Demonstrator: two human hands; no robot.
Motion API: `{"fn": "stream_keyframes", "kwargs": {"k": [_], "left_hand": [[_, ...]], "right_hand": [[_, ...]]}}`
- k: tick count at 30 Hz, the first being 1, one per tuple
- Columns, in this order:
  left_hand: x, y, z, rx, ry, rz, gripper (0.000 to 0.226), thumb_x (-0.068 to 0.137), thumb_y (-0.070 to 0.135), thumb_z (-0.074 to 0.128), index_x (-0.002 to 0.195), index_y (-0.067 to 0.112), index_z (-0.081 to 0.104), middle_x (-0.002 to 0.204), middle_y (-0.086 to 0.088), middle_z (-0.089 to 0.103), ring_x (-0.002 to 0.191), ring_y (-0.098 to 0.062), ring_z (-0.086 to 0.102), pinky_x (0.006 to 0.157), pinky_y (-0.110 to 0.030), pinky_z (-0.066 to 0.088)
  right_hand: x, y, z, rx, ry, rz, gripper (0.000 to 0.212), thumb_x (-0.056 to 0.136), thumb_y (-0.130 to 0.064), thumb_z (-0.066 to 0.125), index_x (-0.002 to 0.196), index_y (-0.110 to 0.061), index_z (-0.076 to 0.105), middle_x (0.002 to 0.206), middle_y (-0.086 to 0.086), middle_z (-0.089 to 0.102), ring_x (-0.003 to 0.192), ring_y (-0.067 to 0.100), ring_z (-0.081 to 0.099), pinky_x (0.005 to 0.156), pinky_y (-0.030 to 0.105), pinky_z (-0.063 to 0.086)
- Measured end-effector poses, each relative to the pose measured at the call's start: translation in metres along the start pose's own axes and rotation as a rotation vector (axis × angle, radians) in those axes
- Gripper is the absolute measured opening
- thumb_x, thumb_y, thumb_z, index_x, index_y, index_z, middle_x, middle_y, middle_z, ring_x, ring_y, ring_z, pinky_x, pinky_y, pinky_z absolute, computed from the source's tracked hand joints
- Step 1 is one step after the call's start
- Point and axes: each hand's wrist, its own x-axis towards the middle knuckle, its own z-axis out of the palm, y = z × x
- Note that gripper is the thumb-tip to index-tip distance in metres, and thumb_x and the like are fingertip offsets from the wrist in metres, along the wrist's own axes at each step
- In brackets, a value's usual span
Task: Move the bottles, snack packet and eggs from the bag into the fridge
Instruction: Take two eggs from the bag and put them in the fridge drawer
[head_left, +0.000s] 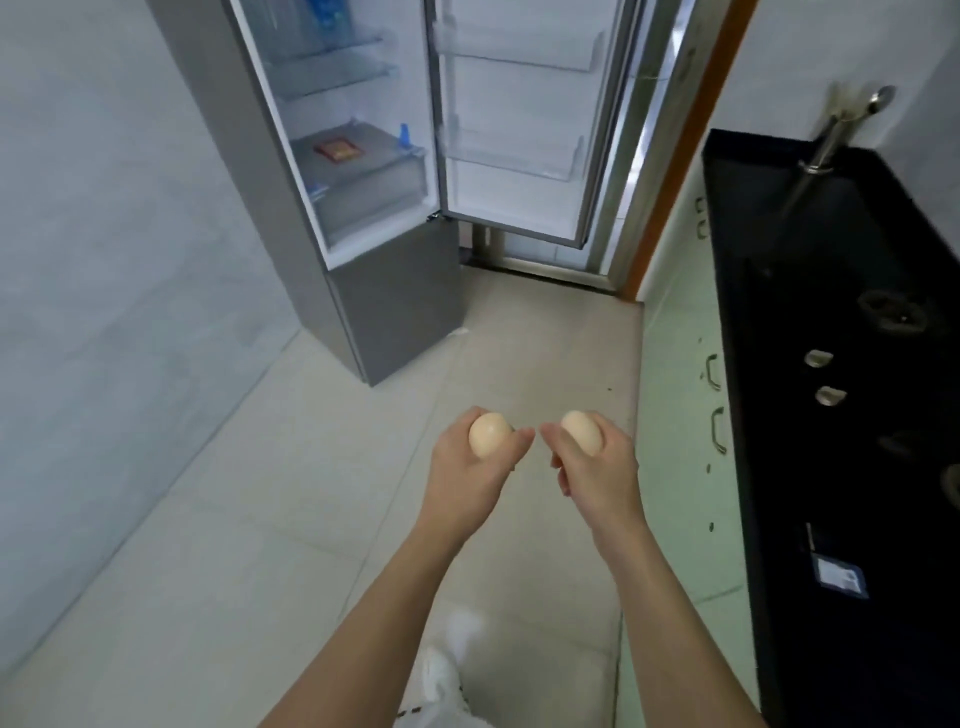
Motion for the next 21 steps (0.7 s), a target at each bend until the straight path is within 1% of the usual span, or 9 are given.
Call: {"fn": "stream_keyframes", "kwargs": {"k": [2, 4, 6, 9, 13, 15, 16, 19, 21], "left_hand": [[0.015, -0.002, -0.020, -0.018, 0.051, -0.020, 0.032, 0.086, 0.033, 0.075, 0.083, 0.006, 0.059, 0.066, 0.000, 0.059, 0.061, -0.011, 0.055, 0.058, -0.026, 0.045], [0.031, -0.004, -0.038, -0.037, 0.100, -0.039, 0.032, 0.085, 0.033, 0.076, 0.083, 0.006, 0.058, 0.066, -0.004, 0.059, 0.060, -0.011, 0.053, 0.058, -0.027, 0.044], [0.049, -0.008, -0.053, -0.028, 0.159, -0.048, 0.035, 0.083, 0.037, 0.076, 0.082, 0.007, 0.058, 0.070, -0.012, 0.062, 0.062, -0.013, 0.054, 0.061, -0.035, 0.047], [0.076, -0.015, -0.073, -0.013, 0.223, -0.072, 0.037, 0.079, 0.045, 0.074, 0.081, 0.011, 0.058, 0.077, -0.016, 0.065, 0.066, -0.019, 0.057, 0.068, -0.046, 0.052], [0.104, -0.023, -0.101, -0.001, 0.254, -0.098, 0.037, 0.078, 0.044, 0.074, 0.081, 0.011, 0.058, 0.077, -0.016, 0.065, 0.067, -0.023, 0.060, 0.070, -0.049, 0.053], [0.116, -0.027, -0.114, -0.009, 0.263, -0.119, 0.034, 0.080, 0.040, 0.075, 0.082, 0.010, 0.059, 0.076, -0.015, 0.065, 0.069, -0.028, 0.061, 0.068, -0.045, 0.053], [0.121, -0.028, -0.120, -0.017, 0.263, -0.132, 0.032, 0.082, 0.037, 0.076, 0.083, 0.010, 0.059, 0.074, -0.013, 0.064, 0.067, -0.028, 0.060, 0.065, -0.041, 0.053], [0.137, -0.032, -0.134, -0.034, 0.268, -0.164, 0.028, 0.083, 0.035, 0.075, 0.083, 0.012, 0.059, 0.071, -0.007, 0.061, 0.064, -0.015, 0.054, 0.061, -0.030, 0.046], [0.149, -0.035, -0.141, -0.030, 0.278, -0.178, 0.027, 0.083, 0.036, 0.075, 0.083, 0.013, 0.059, 0.075, -0.012, 0.063, 0.065, -0.013, 0.055, 0.061, -0.030, 0.047]], "right_hand": [[0.011, -0.007, 0.027, -0.018, -0.044, -0.008, 0.024, 0.081, -0.034, 0.077, 0.076, -0.017, 0.061, 0.055, -0.003, 0.059, 0.047, 0.014, 0.052, 0.051, 0.032, 0.042], [0.024, -0.014, 0.051, -0.036, -0.075, -0.020, 0.024, 0.080, -0.032, 0.078, 0.076, -0.017, 0.060, 0.056, -0.003, 0.059, 0.048, 0.013, 0.052, 0.051, 0.032, 0.043], [0.036, -0.021, 0.072, -0.055, -0.094, -0.027, 0.025, 0.075, -0.035, 0.077, 0.078, -0.016, 0.061, 0.056, -0.004, 0.060, 0.052, 0.015, 0.052, 0.052, 0.034, 0.045], [0.058, -0.028, 0.102, -0.068, -0.117, -0.027, 0.028, 0.071, -0.040, 0.074, 0.079, -0.016, 0.062, 0.057, -0.005, 0.059, 0.054, 0.015, 0.052, 0.055, 0.035, 0.046], [0.081, -0.027, 0.140, -0.078, -0.128, -0.014, 0.028, 0.072, -0.043, 0.074, 0.080, -0.018, 0.063, 0.059, -0.004, 0.060, 0.053, 0.011, 0.056, 0.057, 0.036, 0.048], [0.089, -0.027, 0.156, -0.096, -0.141, -0.002, 0.026, 0.074, -0.040, 0.075, 0.079, -0.018, 0.063, 0.061, -0.004, 0.060, 0.053, 0.010, 0.057, 0.059, 0.036, 0.049], [0.092, -0.027, 0.163, -0.106, -0.151, 0.005, 0.023, 0.077, -0.037, 0.076, 0.079, -0.018, 0.062, 0.062, -0.004, 0.060, 0.053, 0.009, 0.056, 0.060, 0.036, 0.049], [0.104, -0.028, 0.179, -0.131, -0.172, 0.014, 0.020, 0.081, -0.033, 0.076, 0.080, -0.018, 0.063, 0.063, -0.004, 0.060, 0.054, 0.008, 0.056, 0.061, 0.035, 0.050], [0.114, -0.030, 0.189, -0.143, -0.184, 0.020, 0.020, 0.081, -0.033, 0.075, 0.080, -0.018, 0.063, 0.063, -0.004, 0.059, 0.055, 0.009, 0.055, 0.061, 0.036, 0.050]]}}
